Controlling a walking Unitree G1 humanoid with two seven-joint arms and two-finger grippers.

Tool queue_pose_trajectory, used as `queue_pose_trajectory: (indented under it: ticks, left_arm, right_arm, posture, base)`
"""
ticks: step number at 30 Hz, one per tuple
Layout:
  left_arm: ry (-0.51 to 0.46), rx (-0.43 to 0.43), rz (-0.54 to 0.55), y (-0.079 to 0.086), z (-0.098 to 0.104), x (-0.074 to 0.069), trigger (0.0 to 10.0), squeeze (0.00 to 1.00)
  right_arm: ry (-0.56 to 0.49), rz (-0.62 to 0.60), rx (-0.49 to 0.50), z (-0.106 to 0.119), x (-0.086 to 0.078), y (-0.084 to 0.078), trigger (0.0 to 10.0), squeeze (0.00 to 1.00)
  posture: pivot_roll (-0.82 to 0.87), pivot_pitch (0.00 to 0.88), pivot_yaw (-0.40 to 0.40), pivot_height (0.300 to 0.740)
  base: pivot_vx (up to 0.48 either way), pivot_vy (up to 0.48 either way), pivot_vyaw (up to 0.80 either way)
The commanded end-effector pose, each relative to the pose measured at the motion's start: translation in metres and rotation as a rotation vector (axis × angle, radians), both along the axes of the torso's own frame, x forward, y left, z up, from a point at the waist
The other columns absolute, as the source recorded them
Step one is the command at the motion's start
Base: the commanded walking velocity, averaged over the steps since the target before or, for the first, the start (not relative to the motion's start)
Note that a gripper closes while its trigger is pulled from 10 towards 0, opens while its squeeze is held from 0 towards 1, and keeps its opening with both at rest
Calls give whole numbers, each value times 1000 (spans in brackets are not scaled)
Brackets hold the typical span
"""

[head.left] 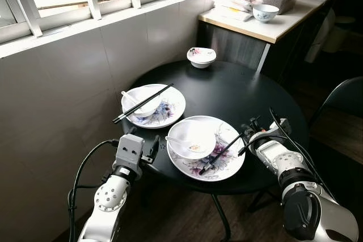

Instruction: Kitchen organization

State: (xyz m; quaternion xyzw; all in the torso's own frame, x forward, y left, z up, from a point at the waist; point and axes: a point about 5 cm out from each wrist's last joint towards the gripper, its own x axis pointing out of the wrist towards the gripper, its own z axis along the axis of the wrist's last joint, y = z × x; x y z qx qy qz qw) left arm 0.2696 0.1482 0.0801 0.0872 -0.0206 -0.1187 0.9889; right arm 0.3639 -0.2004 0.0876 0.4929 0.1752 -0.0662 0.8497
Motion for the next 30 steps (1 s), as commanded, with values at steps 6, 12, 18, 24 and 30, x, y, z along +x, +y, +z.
queue_pose_trajectory:
  ticks: [6,12,18,24,30]
  left_arm:
    - [19,-4,2,1,-2,1,10000,0]
    - [22,-8,0,1,-2,2,10000,0]
    - [23,-7,1,2,-3,3,10000,0]
    - [24,-7,-2,2,-3,4,10000,0]
    - [25,-10,-1,2,-3,5,10000,0]
  right_arm:
    - [-157,-39,44,51,18,-12,0,0]
    - [-241,-18,116,79,21,-12,0,0]
    - [-281,55,120,96,19,-4,0,0]
    - [-291,87,126,103,14,3,0,0]
    - [-339,77,115,114,13,6,0,0]
  posture:
    - [17,0,-39,740]
    - [13,0,-37,740]
    - [10,0,-36,740]
    - [10,0,-36,740]
    - [15,0,-38,740]
  base:
    - [0,0,0]
    - [0,0,0]
    - [0,0,0]
    - [0,0,0]
    - [0,0,0]
